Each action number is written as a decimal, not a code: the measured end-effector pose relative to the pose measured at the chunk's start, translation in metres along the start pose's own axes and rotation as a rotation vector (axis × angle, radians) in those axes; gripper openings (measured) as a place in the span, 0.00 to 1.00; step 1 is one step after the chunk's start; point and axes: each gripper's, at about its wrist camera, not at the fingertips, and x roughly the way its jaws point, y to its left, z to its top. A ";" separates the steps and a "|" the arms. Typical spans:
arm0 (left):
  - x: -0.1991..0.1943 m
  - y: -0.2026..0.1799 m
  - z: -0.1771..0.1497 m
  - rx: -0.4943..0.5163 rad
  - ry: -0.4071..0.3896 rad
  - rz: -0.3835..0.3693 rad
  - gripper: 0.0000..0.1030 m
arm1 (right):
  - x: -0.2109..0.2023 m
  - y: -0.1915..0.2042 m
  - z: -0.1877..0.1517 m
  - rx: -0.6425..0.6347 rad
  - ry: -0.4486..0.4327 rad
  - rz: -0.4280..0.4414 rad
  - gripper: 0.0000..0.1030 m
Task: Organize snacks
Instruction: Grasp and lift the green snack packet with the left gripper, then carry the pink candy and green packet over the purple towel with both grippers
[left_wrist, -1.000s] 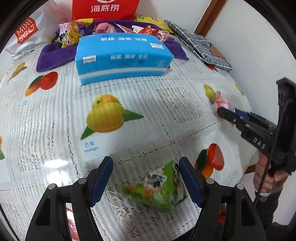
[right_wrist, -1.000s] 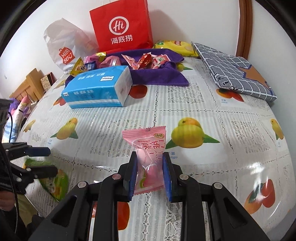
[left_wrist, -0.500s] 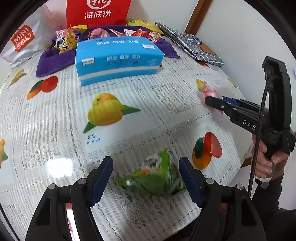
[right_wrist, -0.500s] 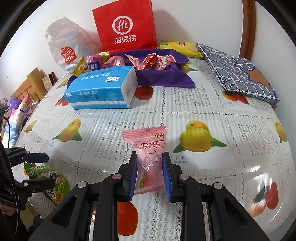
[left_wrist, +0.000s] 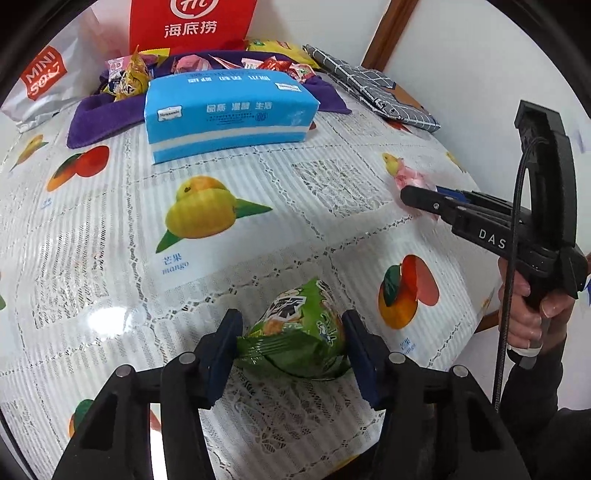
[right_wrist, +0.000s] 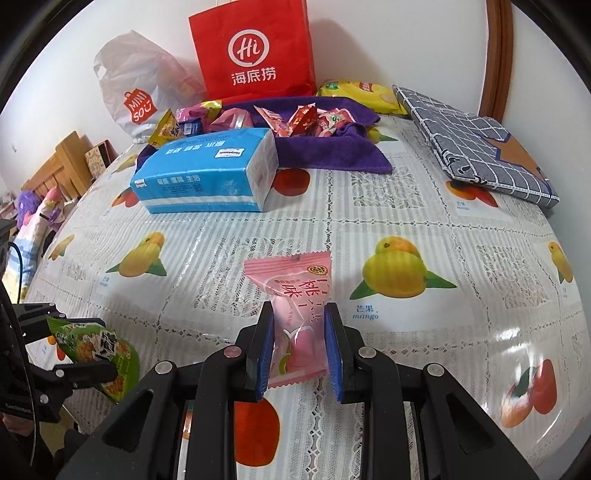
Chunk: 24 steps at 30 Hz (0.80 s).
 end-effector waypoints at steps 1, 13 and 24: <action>-0.001 0.001 0.001 -0.001 -0.004 -0.002 0.51 | 0.000 -0.001 0.000 0.003 -0.001 0.001 0.25; -0.011 0.033 0.024 -0.088 -0.061 0.078 0.51 | 0.008 0.001 0.005 0.001 -0.006 0.001 0.25; -0.013 0.060 0.039 -0.150 -0.083 0.104 0.51 | 0.015 0.012 0.015 -0.022 -0.019 0.027 0.25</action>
